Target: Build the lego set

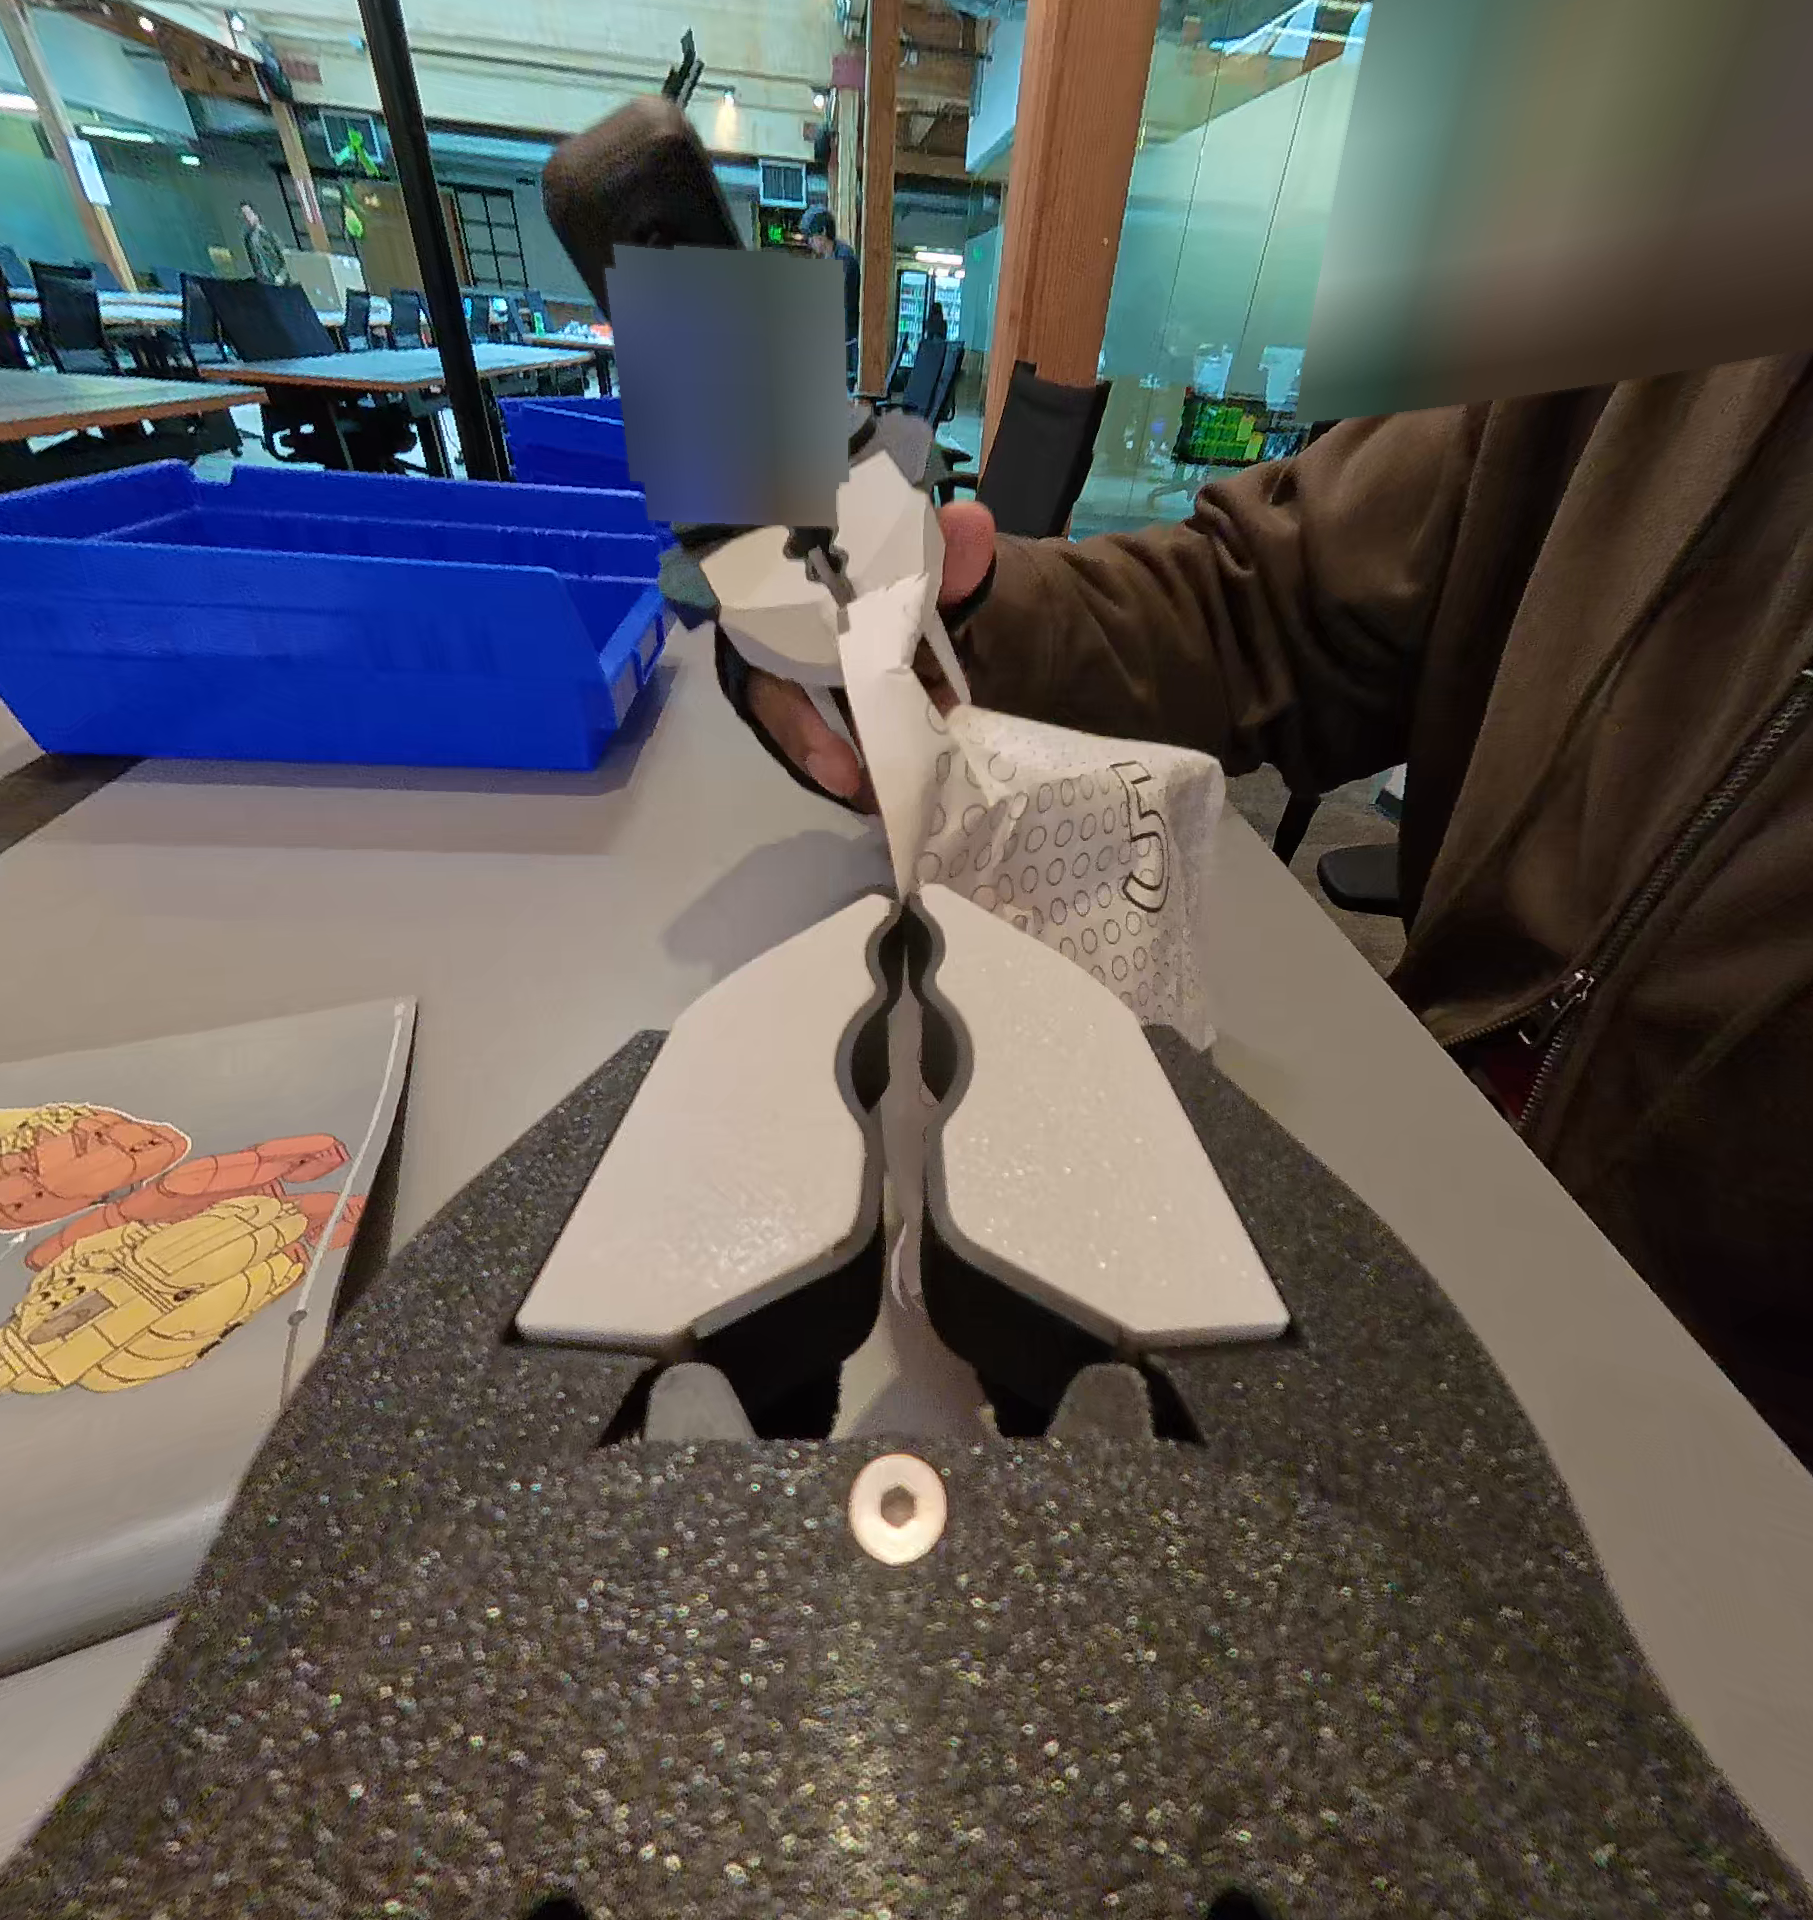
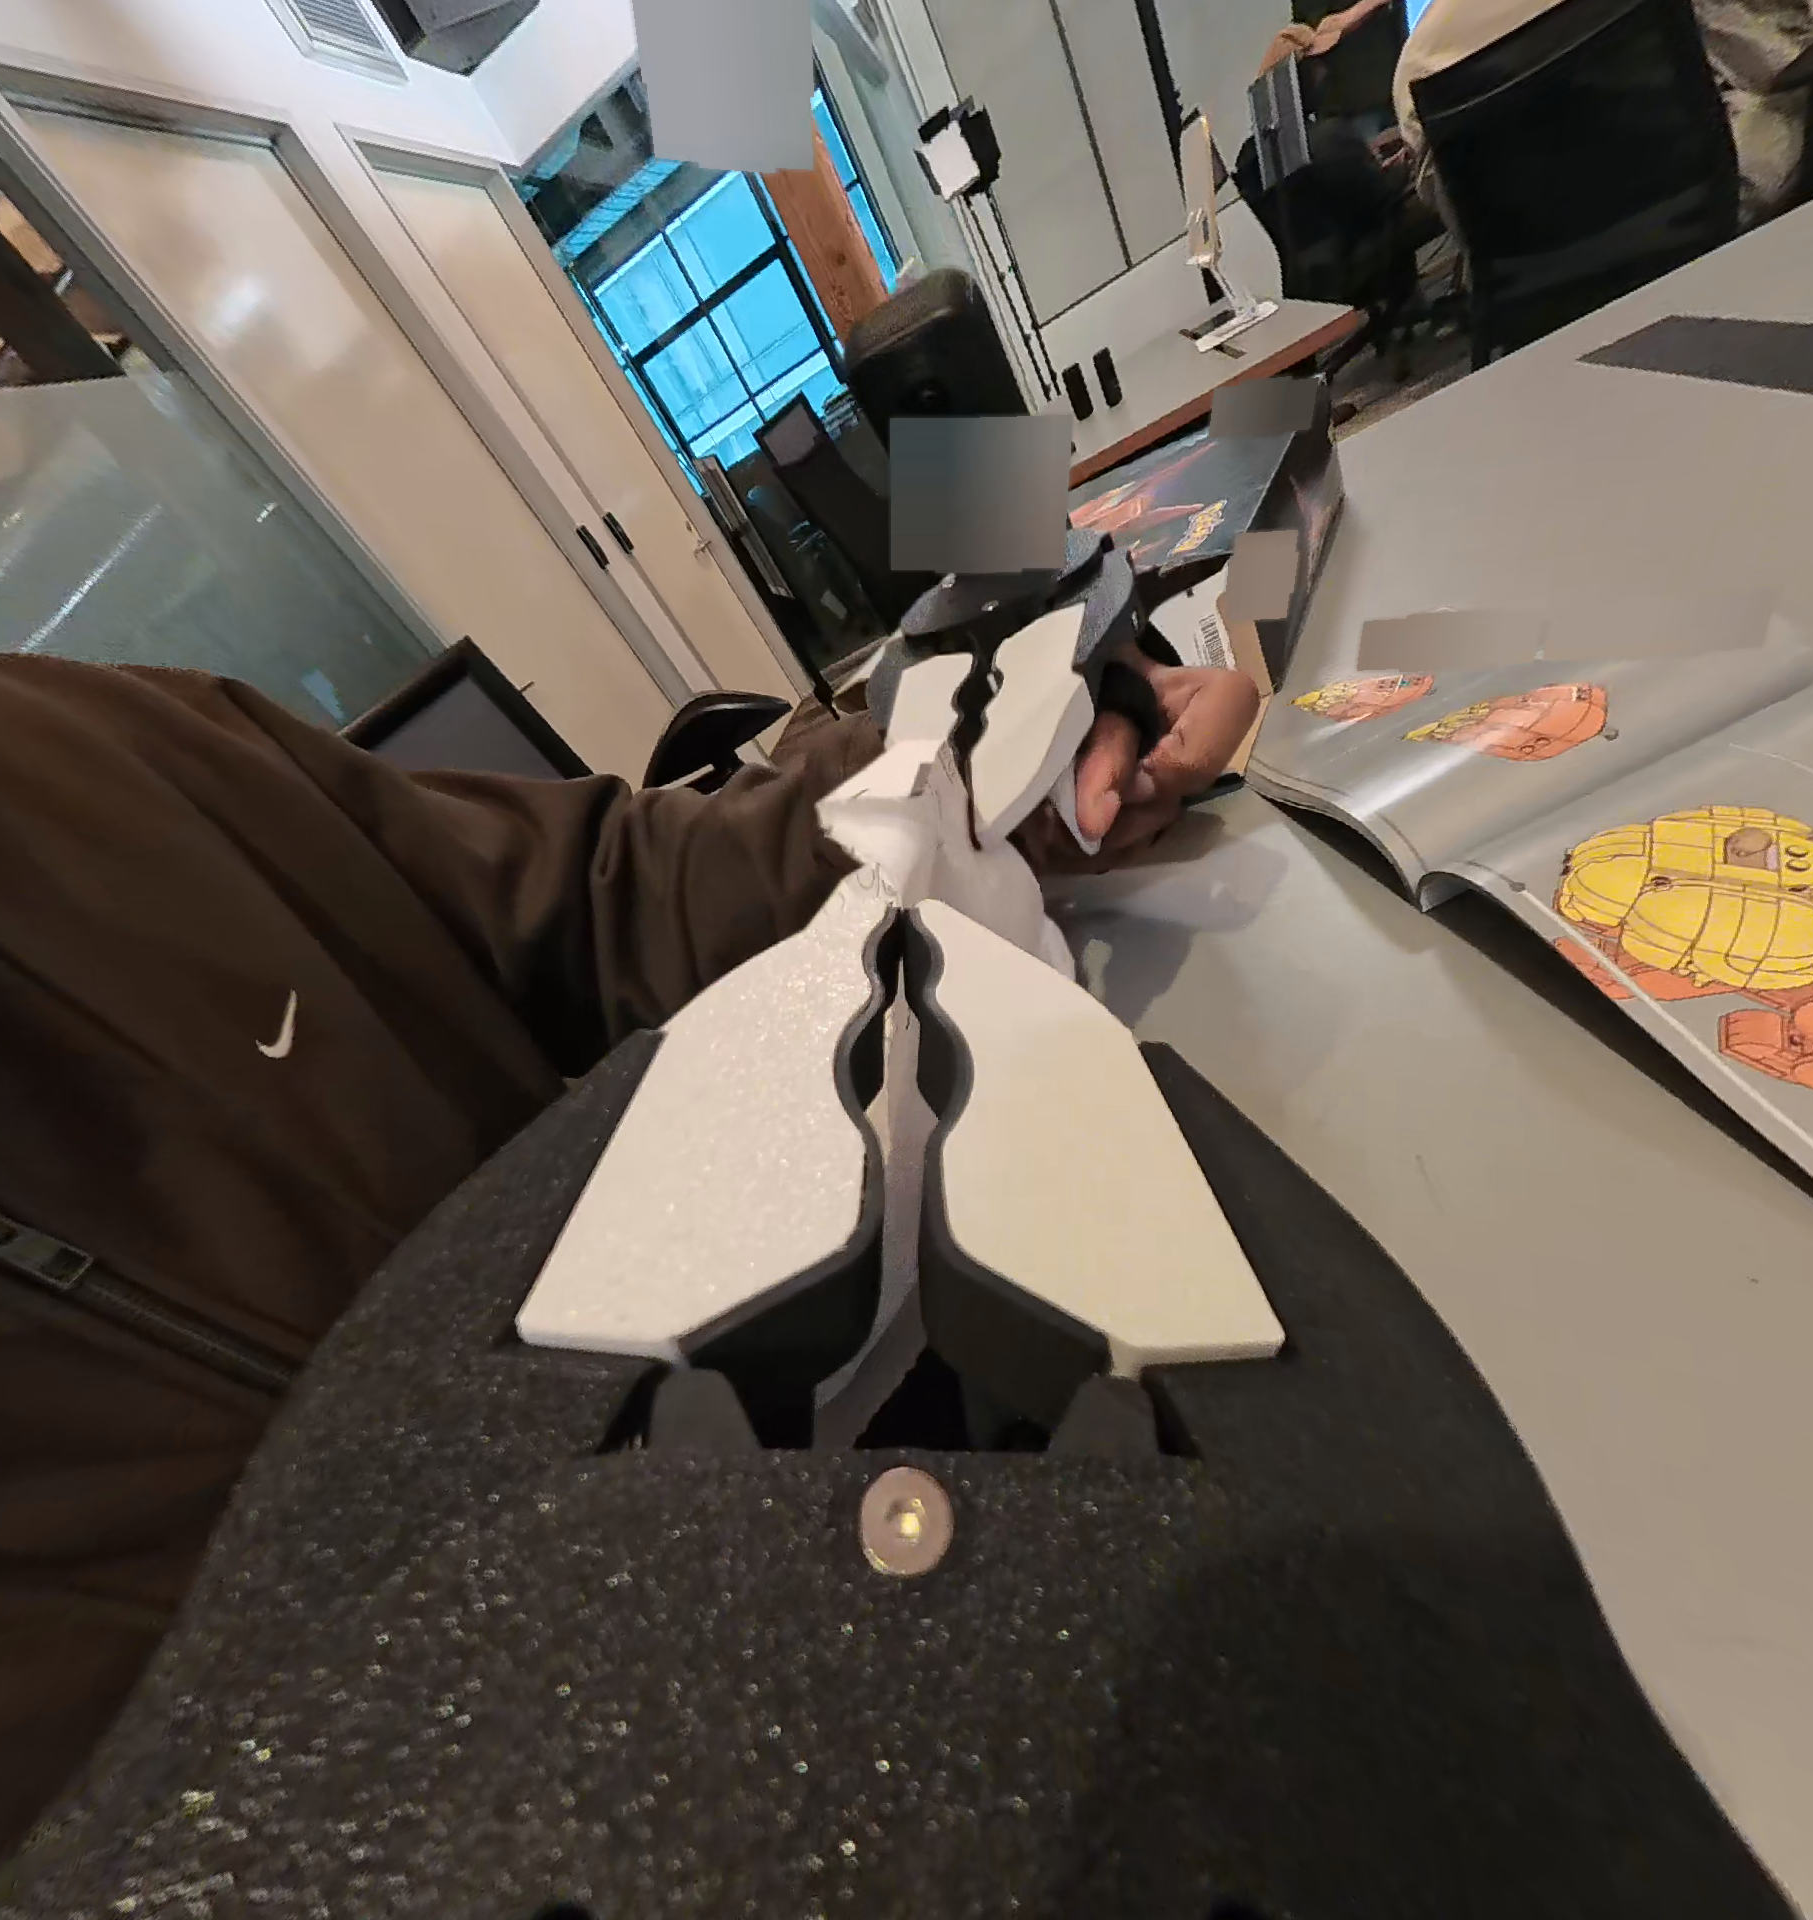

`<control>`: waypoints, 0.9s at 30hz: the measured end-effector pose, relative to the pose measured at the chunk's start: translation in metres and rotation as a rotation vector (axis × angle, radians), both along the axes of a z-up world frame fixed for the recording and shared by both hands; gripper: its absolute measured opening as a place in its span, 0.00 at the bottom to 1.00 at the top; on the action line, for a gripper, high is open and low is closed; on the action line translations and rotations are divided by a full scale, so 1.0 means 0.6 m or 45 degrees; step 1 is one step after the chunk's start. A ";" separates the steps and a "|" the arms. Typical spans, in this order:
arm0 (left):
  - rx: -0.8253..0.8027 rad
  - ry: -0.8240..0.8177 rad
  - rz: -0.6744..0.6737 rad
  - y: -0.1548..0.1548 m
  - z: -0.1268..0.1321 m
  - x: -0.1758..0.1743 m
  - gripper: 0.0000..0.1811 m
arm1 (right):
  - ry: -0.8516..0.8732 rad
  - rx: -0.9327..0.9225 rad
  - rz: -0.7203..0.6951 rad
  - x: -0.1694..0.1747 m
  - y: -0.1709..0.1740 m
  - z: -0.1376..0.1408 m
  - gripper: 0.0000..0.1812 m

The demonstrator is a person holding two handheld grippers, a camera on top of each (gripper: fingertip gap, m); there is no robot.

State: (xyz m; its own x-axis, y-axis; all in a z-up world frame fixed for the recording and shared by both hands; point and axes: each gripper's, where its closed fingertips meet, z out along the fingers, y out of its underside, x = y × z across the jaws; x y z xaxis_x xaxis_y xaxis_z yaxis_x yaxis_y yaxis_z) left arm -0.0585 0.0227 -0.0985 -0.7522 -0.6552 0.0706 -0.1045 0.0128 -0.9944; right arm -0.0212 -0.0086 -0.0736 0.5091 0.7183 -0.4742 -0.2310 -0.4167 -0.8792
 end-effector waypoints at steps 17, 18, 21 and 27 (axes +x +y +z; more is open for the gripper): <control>-0.081 0.137 0.001 0.000 -0.009 0.015 0.27 | -0.218 -0.080 0.001 -0.027 0.016 -0.010 0.00; -0.076 0.140 -0.016 -0.003 -0.008 0.019 0.27 | -0.228 -0.081 0.011 -0.030 0.018 -0.011 0.00; -0.047 0.143 -0.105 -0.020 -0.006 0.020 0.24 | -0.249 -0.086 0.033 -0.038 0.023 -0.011 0.00; 0.052 0.093 -0.092 -0.035 -0.006 0.018 0.05 | -0.290 -0.066 0.012 -0.030 0.032 -0.007 0.00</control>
State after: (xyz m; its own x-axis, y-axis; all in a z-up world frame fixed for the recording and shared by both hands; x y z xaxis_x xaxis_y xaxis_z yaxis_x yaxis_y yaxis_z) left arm -0.0476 0.0016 -0.1023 -0.7913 -0.6030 0.1011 -0.1738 0.0633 -0.9827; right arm -0.0395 0.0104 -0.0780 0.6009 0.7010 -0.3841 -0.0250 -0.4638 -0.8856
